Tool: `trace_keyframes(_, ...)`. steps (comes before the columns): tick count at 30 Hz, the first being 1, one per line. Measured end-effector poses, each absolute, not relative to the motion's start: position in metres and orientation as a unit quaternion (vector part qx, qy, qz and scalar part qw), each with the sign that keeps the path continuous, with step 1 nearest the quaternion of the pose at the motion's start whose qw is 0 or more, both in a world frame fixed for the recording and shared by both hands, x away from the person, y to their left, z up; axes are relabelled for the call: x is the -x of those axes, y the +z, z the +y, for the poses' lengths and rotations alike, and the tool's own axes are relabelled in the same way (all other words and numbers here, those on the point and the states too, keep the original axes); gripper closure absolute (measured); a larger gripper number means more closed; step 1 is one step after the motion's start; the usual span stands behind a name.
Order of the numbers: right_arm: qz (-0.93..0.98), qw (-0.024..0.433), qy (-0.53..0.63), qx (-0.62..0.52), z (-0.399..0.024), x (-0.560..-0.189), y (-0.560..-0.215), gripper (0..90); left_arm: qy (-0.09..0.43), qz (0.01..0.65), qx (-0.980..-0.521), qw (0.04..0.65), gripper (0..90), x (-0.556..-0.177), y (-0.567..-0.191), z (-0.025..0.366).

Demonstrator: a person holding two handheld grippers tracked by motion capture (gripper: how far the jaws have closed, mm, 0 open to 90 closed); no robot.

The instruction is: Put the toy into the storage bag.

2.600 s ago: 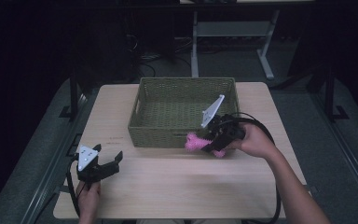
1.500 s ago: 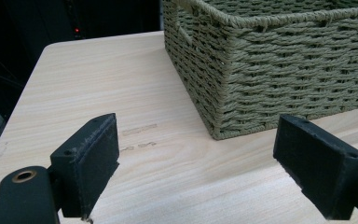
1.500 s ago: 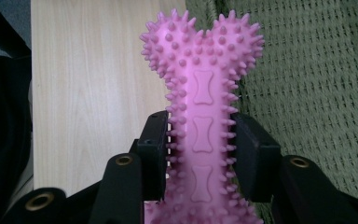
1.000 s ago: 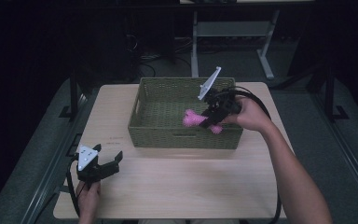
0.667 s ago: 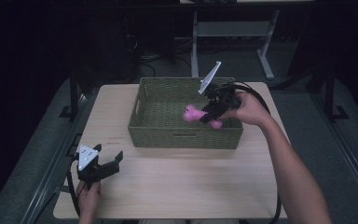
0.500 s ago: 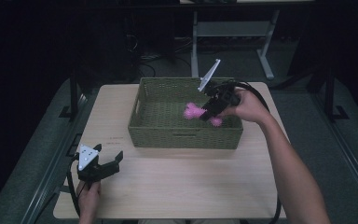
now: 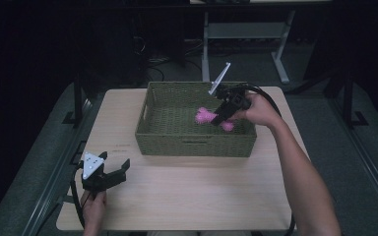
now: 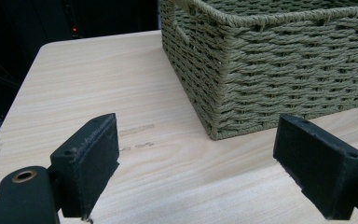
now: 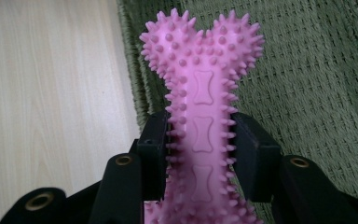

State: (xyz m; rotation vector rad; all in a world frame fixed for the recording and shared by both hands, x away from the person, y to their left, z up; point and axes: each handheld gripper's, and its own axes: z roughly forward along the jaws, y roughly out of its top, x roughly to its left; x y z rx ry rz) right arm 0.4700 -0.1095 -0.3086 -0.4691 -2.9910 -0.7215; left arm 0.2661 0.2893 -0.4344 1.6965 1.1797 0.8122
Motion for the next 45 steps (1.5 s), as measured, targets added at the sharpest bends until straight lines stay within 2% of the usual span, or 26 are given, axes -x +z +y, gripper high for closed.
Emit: trace_keyframes(45, -0.960, 0.051, -0.216, 0.173, -0.102, -0.492, -0.359, 57.9, 0.324, 0.476, -0.685, 0.446, 13.6, -0.266, -0.434, 0.289)
